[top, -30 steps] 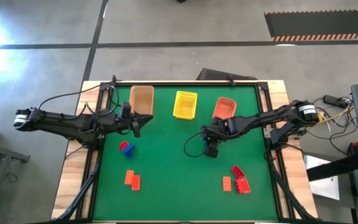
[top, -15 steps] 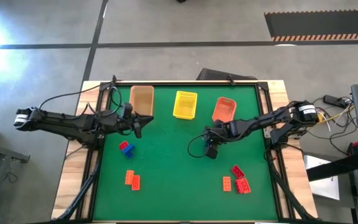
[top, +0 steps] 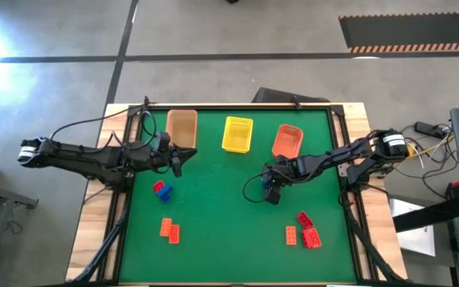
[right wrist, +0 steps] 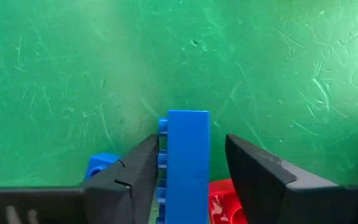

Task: Sort & place blocks by color
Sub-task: Put the blue game piece into the yellow bin

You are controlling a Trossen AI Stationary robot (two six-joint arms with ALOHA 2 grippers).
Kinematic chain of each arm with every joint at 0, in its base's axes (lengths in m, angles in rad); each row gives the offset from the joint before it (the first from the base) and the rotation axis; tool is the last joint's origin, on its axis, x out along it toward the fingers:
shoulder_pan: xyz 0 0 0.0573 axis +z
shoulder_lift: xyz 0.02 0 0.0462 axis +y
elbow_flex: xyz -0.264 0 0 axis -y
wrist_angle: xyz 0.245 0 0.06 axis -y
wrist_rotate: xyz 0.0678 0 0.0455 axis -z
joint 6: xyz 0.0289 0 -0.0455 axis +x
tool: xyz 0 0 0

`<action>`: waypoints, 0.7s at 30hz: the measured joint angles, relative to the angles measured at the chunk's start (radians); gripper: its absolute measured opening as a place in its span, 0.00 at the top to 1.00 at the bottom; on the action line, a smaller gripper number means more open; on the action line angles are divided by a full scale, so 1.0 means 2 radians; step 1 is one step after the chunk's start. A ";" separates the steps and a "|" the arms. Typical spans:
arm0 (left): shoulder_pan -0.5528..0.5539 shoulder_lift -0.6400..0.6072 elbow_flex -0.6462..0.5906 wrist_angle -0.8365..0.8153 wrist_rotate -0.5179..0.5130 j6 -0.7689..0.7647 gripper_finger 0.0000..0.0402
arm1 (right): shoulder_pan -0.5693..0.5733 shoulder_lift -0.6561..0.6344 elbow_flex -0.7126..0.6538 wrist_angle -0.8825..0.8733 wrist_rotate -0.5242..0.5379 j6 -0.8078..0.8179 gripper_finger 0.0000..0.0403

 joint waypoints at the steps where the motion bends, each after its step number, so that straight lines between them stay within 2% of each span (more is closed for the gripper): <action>1: 0.000 0.000 0.000 0.000 0.000 0.000 0.98 | 0.000 0.000 -0.001 0.002 0.000 0.000 0.62; 8: 0.000 0.000 0.000 0.000 0.000 0.000 0.98 | 0.000 0.000 -0.001 0.005 -0.019 0.004 0.80; 14: 0.000 0.000 0.000 0.000 0.000 0.000 0.98 | -0.001 -0.001 0.012 -0.002 -0.026 0.005 0.80; 21: 0.000 0.000 0.000 0.000 0.000 0.000 0.98 | -0.036 -0.004 0.092 -0.006 -0.026 0.005 0.80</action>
